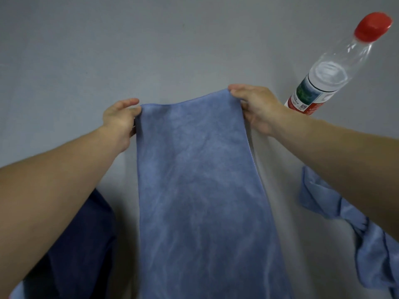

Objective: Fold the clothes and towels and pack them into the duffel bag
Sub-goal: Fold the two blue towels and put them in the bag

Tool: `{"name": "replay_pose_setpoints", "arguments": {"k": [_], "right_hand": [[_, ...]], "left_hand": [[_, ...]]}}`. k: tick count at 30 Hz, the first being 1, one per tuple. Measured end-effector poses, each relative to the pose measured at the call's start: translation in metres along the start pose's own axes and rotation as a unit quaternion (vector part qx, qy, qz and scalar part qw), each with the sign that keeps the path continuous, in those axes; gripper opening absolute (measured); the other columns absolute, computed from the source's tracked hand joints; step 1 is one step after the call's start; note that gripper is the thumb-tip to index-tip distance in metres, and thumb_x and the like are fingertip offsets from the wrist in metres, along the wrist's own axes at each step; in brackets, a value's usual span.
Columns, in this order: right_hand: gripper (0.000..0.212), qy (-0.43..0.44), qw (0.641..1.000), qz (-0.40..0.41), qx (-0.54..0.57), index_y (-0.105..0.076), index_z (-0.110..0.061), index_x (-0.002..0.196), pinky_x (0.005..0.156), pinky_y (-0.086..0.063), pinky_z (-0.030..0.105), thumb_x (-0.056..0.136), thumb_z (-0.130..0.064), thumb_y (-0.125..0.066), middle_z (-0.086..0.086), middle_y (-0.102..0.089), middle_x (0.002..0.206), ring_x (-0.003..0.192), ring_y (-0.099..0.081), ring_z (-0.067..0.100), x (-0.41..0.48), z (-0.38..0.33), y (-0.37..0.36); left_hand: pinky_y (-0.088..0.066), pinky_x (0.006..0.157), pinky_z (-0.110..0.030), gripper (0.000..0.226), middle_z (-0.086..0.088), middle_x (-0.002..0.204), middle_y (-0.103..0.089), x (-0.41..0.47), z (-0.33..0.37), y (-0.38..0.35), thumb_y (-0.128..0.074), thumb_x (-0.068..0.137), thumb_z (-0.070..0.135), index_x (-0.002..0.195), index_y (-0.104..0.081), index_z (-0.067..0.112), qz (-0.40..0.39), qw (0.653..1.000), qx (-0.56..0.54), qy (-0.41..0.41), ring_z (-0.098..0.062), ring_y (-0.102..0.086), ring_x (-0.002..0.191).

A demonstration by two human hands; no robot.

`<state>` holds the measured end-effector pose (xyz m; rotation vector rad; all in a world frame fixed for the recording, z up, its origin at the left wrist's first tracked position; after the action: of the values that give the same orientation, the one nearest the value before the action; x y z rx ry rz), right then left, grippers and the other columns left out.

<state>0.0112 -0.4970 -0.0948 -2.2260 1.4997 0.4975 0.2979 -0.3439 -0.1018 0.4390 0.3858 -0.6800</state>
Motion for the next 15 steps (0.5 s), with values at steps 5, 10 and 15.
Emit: {"name": "replay_pose_setpoints", "arguments": {"k": [5, 10, 15], "right_hand": [[0.026, 0.056, 0.991, 0.062, -0.100, -0.065, -0.018, 0.118, 0.061, -0.051, 0.021, 0.092, -0.014, -0.068, 0.001, -0.066, 0.095, 0.081, -0.065, 0.013, 0.013, -0.012, 0.004], [0.029, 0.099, 0.903, 0.061, -0.413, -0.068, -0.021, 0.121, 0.086, -0.044, 0.021, 0.093, -0.018, -0.067, -0.003, -0.064, 0.099, 0.094, -0.061, 0.012, 0.018, -0.011, 0.005], [0.011, 0.135, 0.878, 0.065, -0.454, -0.070, -0.028, 0.093, 0.072, -0.046, 0.022, 0.094, -0.019, -0.063, -0.002, -0.070, 0.091, 0.086, -0.066, 0.016, -0.014, -0.009, 0.019]], "left_hand": [[-0.055, 0.081, -0.030, 0.028, -0.006, 0.096, -0.066, 0.005, 0.017, 0.010, -0.059, 0.092, 0.002, 0.111, -0.068, 0.020, 0.011, 0.987, 0.127, -0.101, -0.018, -0.062, 0.085], [-0.052, 0.094, -0.027, 0.017, -0.001, 0.099, -0.072, 0.001, 0.024, 0.015, -0.065, 0.093, 0.012, 0.104, -0.074, 0.021, 0.022, 0.960, 0.229, -0.162, -0.012, -0.064, 0.091], [-0.048, 0.084, -0.027, 0.010, 0.006, 0.091, -0.067, -0.033, 0.020, 0.028, -0.064, 0.094, 0.021, 0.096, -0.072, 0.026, 0.052, 0.936, 0.290, -0.192, -0.014, -0.062, 0.088]]}}
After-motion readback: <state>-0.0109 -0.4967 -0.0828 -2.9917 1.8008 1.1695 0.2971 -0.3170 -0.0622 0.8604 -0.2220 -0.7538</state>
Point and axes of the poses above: each hand's wrist, its own x-axis towards the middle knuckle, its own y-axis out of the back of the hand, z = x × y, the point moved 5 cm from there along x, towards the middle knuckle
